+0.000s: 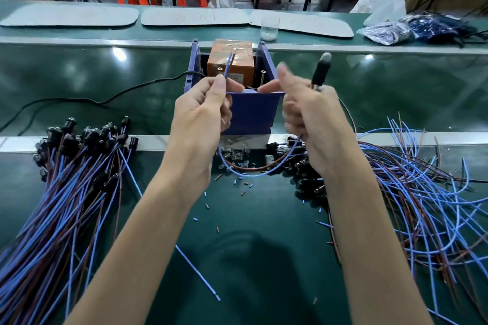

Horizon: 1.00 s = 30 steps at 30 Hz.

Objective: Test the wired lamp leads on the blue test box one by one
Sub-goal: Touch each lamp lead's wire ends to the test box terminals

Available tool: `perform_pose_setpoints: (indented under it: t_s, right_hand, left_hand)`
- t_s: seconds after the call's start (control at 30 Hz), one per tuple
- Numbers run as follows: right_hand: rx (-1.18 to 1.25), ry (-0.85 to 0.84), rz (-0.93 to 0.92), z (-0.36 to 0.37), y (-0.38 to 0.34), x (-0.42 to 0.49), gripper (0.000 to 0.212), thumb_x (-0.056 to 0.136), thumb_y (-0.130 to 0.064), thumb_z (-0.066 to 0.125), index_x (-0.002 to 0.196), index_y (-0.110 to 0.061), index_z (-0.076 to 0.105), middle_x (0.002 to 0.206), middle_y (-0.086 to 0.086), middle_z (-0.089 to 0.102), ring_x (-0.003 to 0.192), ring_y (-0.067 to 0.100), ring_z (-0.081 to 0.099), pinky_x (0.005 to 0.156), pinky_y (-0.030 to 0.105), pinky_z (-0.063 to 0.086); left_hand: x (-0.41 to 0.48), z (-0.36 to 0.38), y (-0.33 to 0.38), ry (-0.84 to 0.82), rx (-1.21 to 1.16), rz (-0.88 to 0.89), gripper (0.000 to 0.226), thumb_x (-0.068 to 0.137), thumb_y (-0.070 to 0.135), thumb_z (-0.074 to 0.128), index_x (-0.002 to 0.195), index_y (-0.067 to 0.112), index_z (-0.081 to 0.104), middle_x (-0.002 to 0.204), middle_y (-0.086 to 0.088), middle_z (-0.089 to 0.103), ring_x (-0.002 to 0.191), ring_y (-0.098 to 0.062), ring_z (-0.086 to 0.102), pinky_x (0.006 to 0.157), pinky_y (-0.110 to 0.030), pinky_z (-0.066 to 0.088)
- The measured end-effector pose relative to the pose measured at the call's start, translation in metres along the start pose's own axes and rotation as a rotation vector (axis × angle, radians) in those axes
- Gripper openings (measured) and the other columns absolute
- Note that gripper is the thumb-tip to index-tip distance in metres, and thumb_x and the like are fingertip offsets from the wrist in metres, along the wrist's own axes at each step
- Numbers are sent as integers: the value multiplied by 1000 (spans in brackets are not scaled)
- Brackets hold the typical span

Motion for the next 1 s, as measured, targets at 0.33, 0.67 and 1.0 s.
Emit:
perform_pose_setpoints:
  t_s: [0.33, 0.67, 1.0]
  right_hand:
    - [209, 13, -36, 9, -3, -2, 48, 101, -46, 38, 98, -14, 73, 55, -4, 26, 46, 7, 16, 39, 18, 16]
    - [171, -111, -12, 28, -5, -15, 15, 91, -9, 63, 79, 0, 66, 33, -12, 44, 30, 0, 43, 37, 4, 30]
    - [228, -158, -6, 27, -5, -14, 7, 91, -1, 60, 84, -1, 62, 36, -12, 48, 30, 0, 42, 36, 6, 31]
  left_hand:
    - [-3, 0, -7, 141, -172, -97, 24, 99, 22, 51, 76, 19, 47, 46, 13, 36, 37, -1, 24, 36, -12, 22]
    - [-10, 14, -12, 60, -157, -86, 27, 97, 11, 51, 74, 16, 40, 45, 16, 38, 36, 0, 26, 38, -12, 25]
    - [-8, 15, -14, 79, -236, -77, 15, 96, 5, 50, 83, 12, 49, 51, 8, 47, 41, -4, 34, 41, -12, 29]
Point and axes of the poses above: each hand's wrist, its own x-axis towards the middle knuckle, its own z-axis out of the palm, y = z × x, the point moved 5 cm from there along x, towards the middle knuckle
